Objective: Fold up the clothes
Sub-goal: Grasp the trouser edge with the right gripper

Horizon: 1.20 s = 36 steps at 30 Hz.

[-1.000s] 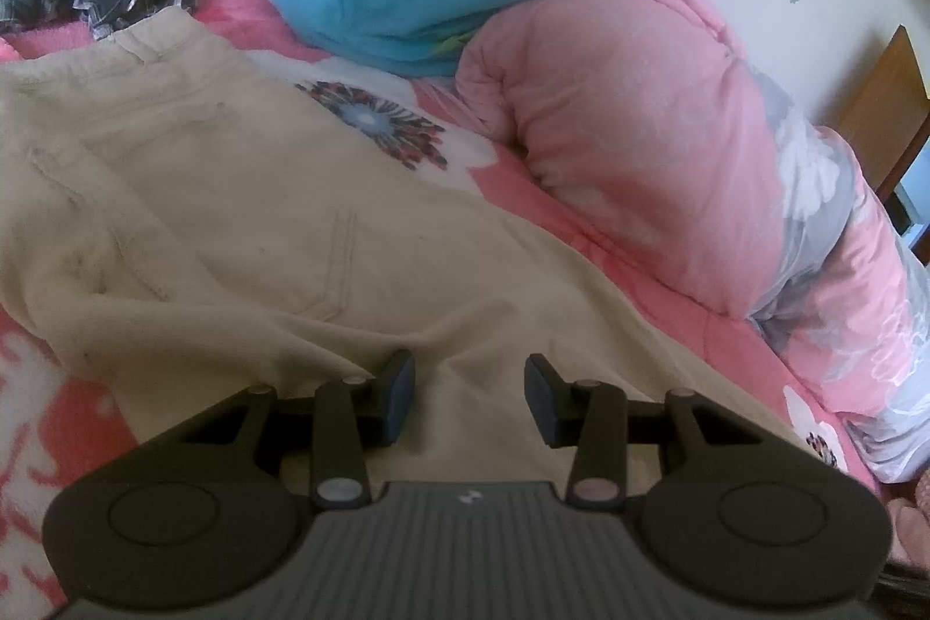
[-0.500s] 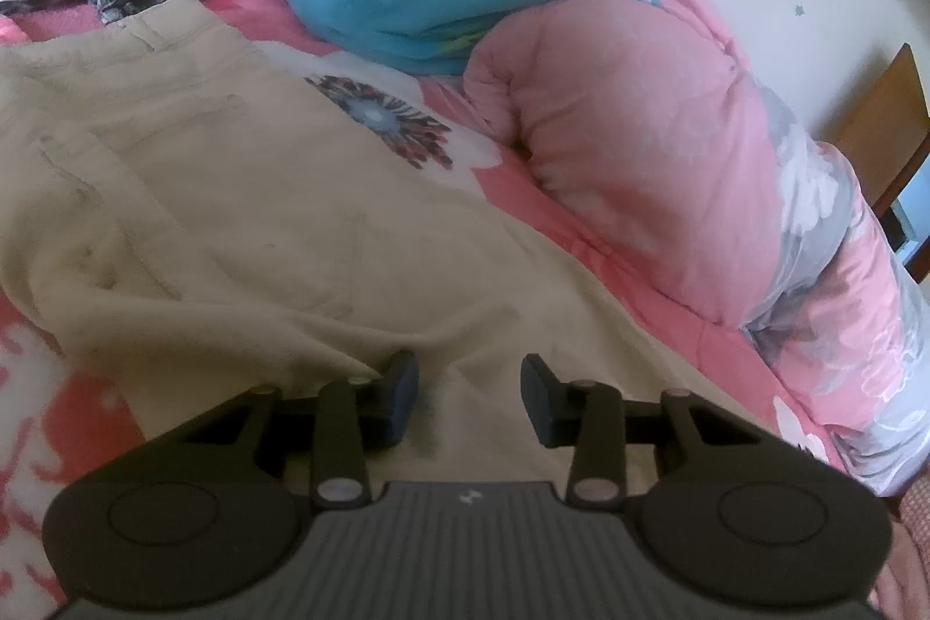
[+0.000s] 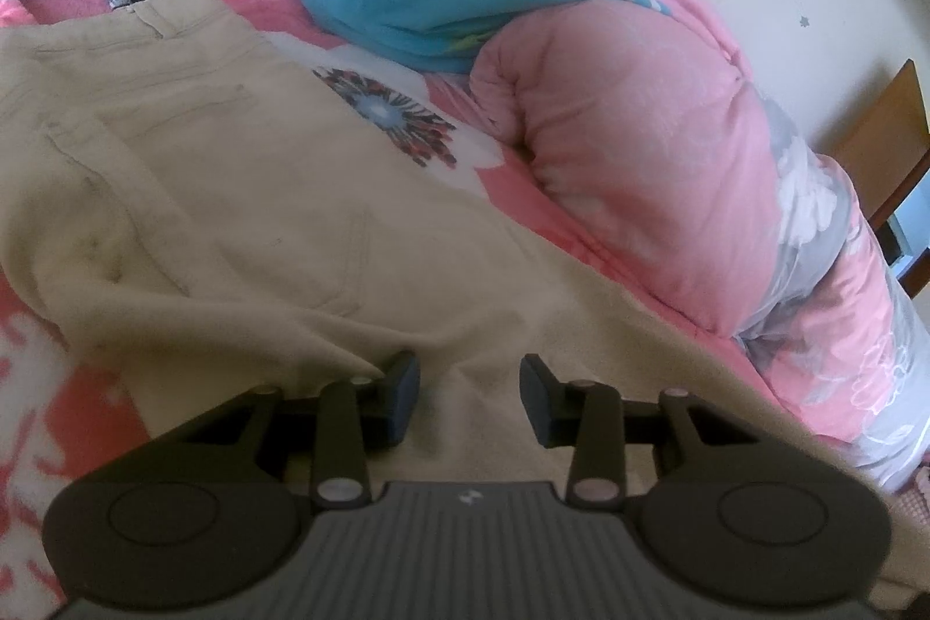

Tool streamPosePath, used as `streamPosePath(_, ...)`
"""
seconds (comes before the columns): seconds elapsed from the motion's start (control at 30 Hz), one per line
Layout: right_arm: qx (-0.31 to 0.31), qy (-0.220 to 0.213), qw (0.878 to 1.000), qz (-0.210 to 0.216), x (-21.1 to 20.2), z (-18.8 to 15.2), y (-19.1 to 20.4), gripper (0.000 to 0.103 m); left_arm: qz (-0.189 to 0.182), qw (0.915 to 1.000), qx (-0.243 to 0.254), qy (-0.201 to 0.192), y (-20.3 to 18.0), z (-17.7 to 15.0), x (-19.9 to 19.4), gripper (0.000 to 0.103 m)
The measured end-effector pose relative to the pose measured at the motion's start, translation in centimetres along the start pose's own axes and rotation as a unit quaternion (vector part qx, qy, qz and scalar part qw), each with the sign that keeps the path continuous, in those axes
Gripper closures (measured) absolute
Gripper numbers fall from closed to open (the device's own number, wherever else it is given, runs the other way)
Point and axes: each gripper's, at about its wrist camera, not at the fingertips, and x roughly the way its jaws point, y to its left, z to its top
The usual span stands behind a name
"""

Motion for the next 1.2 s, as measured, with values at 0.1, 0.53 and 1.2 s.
streamPosePath(0.1, 0.031, 0.004, 0.995, 0.100, 1.2, 0.2, 2.1, 0.096, -0.004, 1.0000, -0.006, 0.002, 0.3, 0.1, 0.0, 0.064)
streamPosePath(0.53, -0.057, 0.056, 0.977, 0.199, 2.8, -3.5, 8.5, 0.049, -0.009, 0.9997, -0.020, 0.006, 1.0, 0.4, 0.0, 0.066)
streamPosePath(1.2, 0.033, 0.026, 0.998, -0.046, 4.3, -3.7, -4.5, 0.059, -0.013, 0.9995, -0.027, 0.010, 1.1, 0.7, 0.0, 0.066)
